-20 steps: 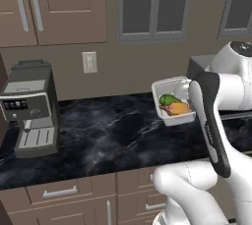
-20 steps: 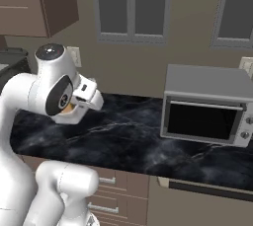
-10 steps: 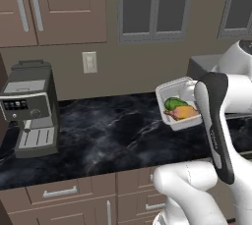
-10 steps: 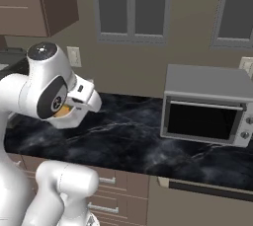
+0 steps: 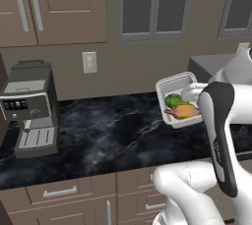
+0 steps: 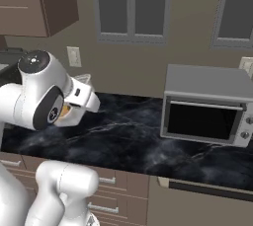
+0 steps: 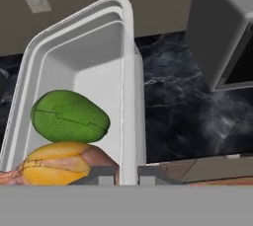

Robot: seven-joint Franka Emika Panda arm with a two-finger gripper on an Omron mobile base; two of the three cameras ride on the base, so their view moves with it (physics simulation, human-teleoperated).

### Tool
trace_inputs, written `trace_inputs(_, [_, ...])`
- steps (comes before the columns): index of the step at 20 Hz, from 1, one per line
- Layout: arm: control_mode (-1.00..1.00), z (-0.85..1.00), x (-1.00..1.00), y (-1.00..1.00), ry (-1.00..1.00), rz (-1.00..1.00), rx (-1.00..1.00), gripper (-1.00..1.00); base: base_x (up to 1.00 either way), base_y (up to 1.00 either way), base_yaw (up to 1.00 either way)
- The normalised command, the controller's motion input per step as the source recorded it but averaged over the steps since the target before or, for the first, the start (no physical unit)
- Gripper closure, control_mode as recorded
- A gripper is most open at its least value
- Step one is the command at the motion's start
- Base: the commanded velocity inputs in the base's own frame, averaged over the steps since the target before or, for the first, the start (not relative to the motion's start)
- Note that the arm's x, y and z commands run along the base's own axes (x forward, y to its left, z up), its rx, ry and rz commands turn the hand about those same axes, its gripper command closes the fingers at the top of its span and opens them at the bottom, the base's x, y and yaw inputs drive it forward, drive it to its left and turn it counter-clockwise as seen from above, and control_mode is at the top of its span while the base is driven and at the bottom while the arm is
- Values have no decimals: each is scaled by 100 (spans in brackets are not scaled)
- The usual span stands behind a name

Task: Place the tupperware on the top shelf of the fridge. Make space for the tupperware among the existing items by rearranging them on the shelves if needed. Close the fridge door when finished.

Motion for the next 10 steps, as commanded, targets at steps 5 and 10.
trace_inputs(5, [-100,8,-11,0,-20,13,0,100,0,0,0])
trace_inputs(10, [-100,12,-2,0,-14,12,0,100,0,0,0])
